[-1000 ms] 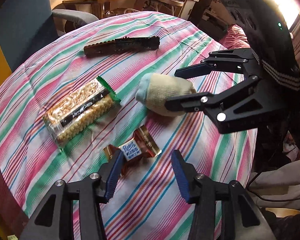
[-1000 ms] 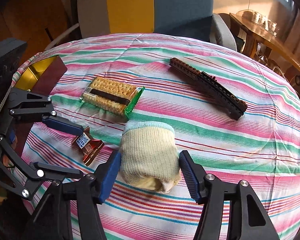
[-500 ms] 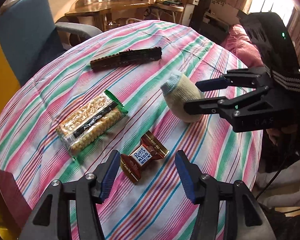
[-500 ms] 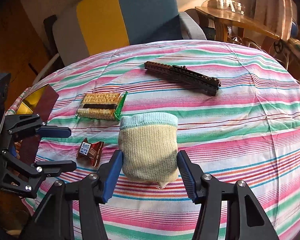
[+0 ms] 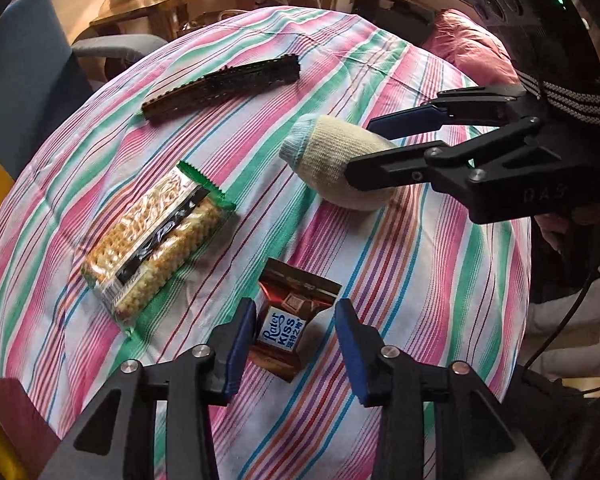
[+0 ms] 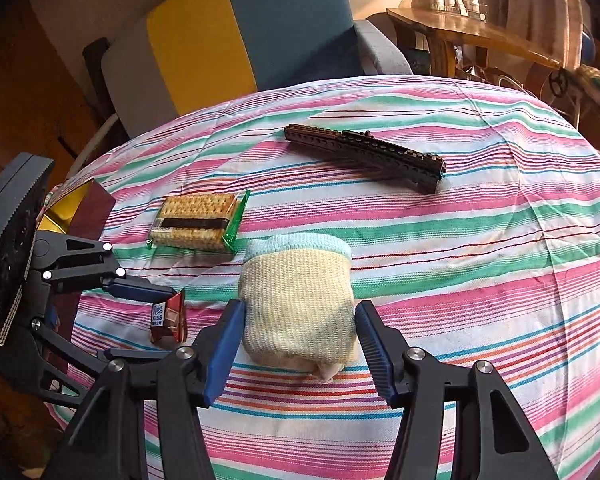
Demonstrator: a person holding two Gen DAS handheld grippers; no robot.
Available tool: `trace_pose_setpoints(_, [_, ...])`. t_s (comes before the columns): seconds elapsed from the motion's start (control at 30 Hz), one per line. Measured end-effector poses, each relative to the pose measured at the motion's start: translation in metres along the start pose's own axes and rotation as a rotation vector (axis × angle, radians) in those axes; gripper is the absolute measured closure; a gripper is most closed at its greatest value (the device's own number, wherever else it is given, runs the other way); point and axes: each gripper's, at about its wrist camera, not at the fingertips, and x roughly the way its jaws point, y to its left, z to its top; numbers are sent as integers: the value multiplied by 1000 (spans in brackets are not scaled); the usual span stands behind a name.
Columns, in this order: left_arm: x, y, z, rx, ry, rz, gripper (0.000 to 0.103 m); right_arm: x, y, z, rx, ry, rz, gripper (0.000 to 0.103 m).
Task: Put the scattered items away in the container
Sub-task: 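Grasp the Ritter Kiss chocolate with the left tool while the right tool holds the sock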
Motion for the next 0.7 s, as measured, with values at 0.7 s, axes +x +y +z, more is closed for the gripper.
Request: trace_pose_setpoints(0.7, [-7, 8, -15, -250, -82, 105, 69, 4, 6, 1, -59, -22, -1, 24])
